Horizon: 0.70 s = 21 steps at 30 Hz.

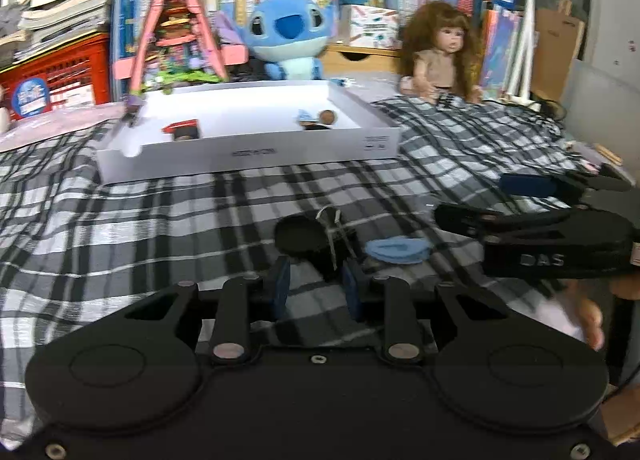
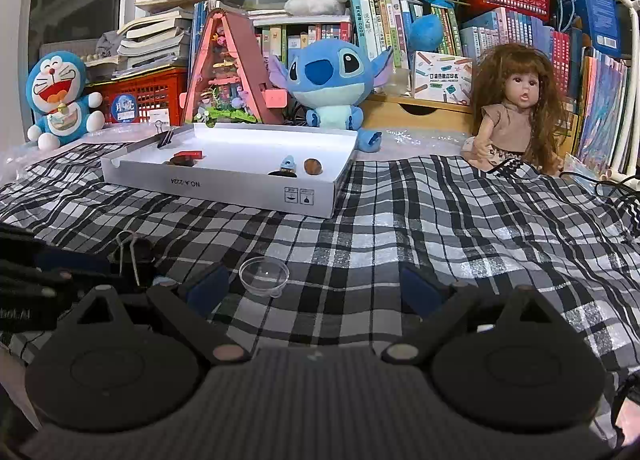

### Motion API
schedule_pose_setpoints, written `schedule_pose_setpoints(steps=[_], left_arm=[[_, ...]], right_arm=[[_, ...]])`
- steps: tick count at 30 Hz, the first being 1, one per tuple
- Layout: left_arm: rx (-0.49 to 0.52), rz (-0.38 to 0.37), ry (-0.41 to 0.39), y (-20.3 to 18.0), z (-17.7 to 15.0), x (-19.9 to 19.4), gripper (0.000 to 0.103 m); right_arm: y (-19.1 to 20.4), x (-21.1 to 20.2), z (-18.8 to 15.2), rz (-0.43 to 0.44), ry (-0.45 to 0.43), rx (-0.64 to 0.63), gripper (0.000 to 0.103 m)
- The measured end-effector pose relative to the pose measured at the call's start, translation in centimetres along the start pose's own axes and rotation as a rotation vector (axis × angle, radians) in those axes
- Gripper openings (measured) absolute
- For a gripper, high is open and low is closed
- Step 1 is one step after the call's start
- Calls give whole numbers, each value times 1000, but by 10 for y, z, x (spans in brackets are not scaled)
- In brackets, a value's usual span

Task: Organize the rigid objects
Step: 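Move the left tool to the black binder clip while the right tool approaches the clear cup, then close the left tool on the black binder clip while the right tool grasps the clear cup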

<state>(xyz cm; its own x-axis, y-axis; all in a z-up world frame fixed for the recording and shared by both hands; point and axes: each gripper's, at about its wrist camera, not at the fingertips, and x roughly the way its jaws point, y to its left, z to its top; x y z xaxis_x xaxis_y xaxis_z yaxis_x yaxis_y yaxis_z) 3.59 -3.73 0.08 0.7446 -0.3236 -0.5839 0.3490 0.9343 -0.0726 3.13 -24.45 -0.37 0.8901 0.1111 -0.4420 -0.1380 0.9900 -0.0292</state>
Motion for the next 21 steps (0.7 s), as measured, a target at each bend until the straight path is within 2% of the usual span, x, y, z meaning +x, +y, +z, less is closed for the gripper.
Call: schedule_pose_setpoints(steps=[4,8,10,12,17,21], left_arm=[[-38,59,4,13,3,2,30],[-58,161,3,20,7,6,31],[-79,142,-2,23,7,5,32],[-78,108,-10,22,6,2,39],[-17,50,-51,6,4,-3,49],[9,51,-47,-4,5,2,50]], right_arm=[[2,1,0,5,2,-6,97],[3,2,0,7,5,-8,97],[4,2,0,10,5,-9,97],[5,3,0,12,6,-12,97],[5,5,1,15,14,-10,96],[6,7,1,19,25,-8,94]])
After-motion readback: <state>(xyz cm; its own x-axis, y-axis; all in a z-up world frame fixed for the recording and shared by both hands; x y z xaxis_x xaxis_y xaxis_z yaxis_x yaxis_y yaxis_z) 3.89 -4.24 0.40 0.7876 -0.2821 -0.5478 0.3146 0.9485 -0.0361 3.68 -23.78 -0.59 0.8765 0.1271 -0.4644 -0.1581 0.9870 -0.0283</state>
